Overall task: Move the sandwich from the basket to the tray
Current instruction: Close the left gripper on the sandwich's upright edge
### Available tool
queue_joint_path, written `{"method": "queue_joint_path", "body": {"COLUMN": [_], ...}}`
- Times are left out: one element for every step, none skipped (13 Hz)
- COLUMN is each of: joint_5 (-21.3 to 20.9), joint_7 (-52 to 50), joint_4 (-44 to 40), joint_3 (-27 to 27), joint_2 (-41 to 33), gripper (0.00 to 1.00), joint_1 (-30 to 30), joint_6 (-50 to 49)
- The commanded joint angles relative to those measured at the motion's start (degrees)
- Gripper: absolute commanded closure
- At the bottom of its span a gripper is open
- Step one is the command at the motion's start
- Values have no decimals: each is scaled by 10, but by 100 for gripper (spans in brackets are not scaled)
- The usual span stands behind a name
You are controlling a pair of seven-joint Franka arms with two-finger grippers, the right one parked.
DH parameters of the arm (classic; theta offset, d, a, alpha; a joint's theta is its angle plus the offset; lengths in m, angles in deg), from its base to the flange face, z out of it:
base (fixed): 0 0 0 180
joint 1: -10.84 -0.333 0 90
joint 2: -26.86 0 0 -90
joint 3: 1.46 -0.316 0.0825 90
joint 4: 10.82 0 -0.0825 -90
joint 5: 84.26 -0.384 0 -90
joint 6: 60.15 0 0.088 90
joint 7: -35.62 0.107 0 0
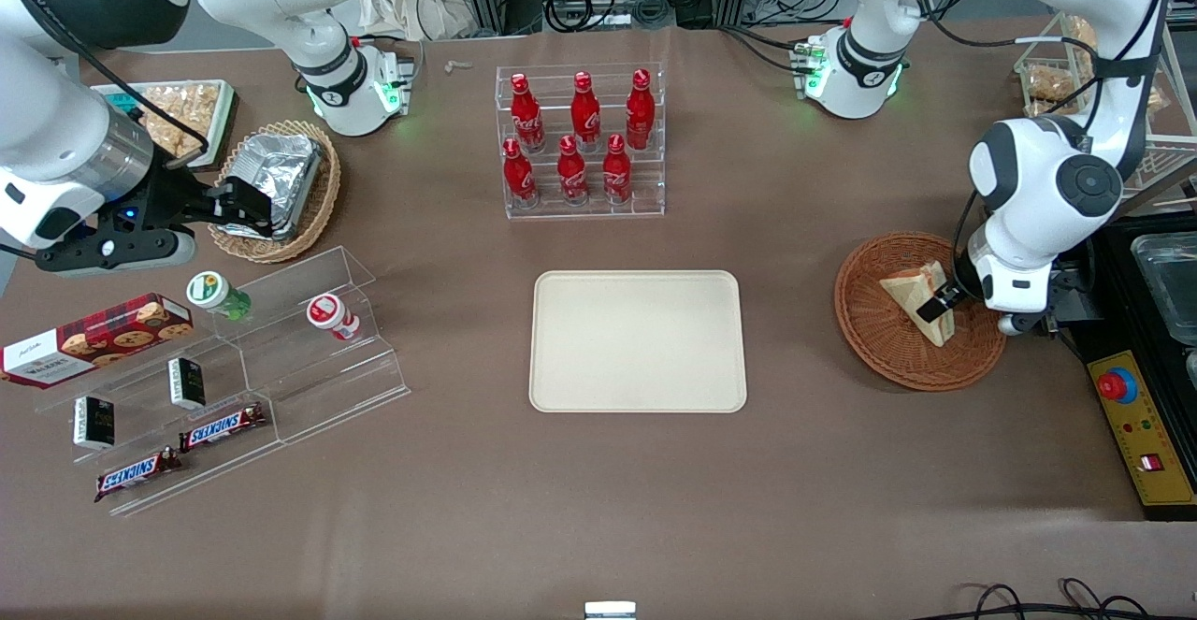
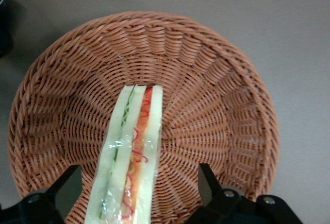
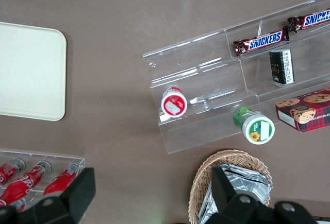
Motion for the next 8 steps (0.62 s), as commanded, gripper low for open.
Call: {"method": "queue_joint_path", "body": {"joint_5": [6, 6, 7, 7, 7, 7, 7, 7], "joint_7": [-9, -9, -9, -9, -9, -9, -9, -9], "joint_4": [37, 49, 61, 70, 79, 87, 90, 90], "joint_3": [1, 1, 1, 1, 1, 1, 1, 1], "joint_2": [-11, -11, -9, -6, -5, -4, -2, 4], "gripper": [0, 0, 0, 0, 0, 0, 0, 0], "joint_1": [-3, -3, -3, -3, -3, -3, -3, -3], "joint_6": [38, 56, 73, 89, 104, 113, 119, 121]}}
